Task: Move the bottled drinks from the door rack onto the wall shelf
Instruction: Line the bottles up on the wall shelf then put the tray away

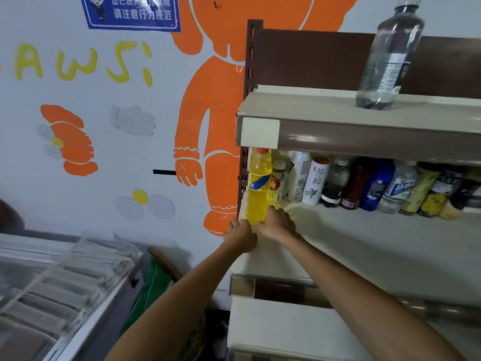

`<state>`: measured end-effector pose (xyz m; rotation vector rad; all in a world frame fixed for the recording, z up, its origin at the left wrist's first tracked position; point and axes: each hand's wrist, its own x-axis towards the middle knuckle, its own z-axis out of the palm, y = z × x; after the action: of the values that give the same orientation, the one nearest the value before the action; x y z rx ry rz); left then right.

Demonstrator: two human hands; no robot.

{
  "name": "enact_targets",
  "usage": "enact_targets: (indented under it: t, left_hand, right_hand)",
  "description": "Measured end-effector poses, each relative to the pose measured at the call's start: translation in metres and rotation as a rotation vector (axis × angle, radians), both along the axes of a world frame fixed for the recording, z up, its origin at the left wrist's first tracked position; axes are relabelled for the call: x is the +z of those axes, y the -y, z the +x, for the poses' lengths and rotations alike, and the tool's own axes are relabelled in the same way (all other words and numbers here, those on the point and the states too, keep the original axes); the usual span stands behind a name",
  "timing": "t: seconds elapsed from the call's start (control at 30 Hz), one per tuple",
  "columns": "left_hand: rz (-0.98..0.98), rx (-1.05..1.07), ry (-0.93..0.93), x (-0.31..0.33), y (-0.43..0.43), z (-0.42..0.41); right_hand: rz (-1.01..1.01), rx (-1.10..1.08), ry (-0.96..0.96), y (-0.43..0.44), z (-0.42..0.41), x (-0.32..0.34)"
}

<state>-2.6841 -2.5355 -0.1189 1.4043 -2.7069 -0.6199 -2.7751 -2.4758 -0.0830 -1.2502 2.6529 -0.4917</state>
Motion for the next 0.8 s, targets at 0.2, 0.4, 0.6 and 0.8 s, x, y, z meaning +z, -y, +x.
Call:
enact_targets:
  t: [0.2, 0.4, 0.6, 0.8]
  left_hand:
    - [-0.058, -0.092, 0.069, 0.005, -0.043, 0.013]
    - [-0.196, -0.179, 0.127, -0.004, -0.089, 0.034]
    - [-0.275, -0.295, 0.152, 0.001, -0.132, 0.045]
    - [-0.319, -0.406, 0.114, 0.008, -0.179, 0.037]
  right_hand:
    - [0.030, 0.004, -0.096, -0.043, 0.024, -0.003]
    - [0.032, -0.037, -0.232, -0.091, 0.055, -0.011]
    - [-0.015, -0.099, -0.280, -0.141, 0.072, -0.017]
    - [0.006, -0.192, -0.290, -0.195, 0.071, -0.010]
